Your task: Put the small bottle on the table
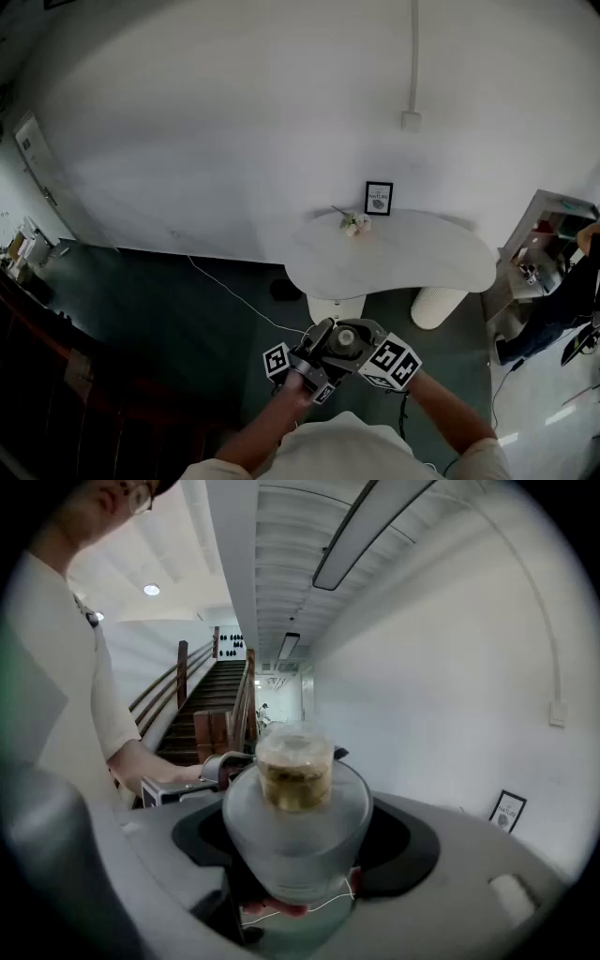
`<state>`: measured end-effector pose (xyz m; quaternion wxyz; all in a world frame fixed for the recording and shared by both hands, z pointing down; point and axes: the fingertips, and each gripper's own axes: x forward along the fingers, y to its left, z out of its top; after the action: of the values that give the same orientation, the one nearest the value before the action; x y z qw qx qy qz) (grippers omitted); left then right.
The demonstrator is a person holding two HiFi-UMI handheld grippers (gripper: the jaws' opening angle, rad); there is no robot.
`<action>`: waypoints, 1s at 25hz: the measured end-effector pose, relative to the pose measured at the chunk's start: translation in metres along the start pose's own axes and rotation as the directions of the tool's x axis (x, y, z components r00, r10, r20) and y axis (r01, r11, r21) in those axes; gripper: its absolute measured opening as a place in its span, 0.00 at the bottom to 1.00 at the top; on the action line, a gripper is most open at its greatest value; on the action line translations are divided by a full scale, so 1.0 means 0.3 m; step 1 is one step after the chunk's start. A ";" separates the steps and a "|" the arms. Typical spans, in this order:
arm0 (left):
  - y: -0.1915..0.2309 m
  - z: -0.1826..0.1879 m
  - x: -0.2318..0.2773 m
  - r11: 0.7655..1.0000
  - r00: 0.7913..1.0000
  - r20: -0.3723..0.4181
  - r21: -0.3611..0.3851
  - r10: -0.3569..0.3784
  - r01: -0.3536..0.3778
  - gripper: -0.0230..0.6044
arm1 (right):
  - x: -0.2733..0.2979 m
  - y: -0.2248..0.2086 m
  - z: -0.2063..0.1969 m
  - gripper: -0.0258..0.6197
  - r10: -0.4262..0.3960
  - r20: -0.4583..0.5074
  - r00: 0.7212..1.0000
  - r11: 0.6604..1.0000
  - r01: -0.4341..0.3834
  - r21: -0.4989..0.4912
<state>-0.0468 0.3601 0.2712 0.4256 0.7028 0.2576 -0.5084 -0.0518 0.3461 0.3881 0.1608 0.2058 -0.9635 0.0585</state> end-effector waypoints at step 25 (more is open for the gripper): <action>0.131 -0.046 -0.006 0.999 0.999 0.014 0.019 0.029 -0.030 0.56 | -0.077 -0.069 -0.076 0.58 0.022 0.023 0.999 1.000 -0.023 0.015</action>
<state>-0.0093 0.3522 0.2879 0.4280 0.7071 0.2394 -0.5094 -0.0167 0.3401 0.4027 0.1475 0.1969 -0.9671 0.0652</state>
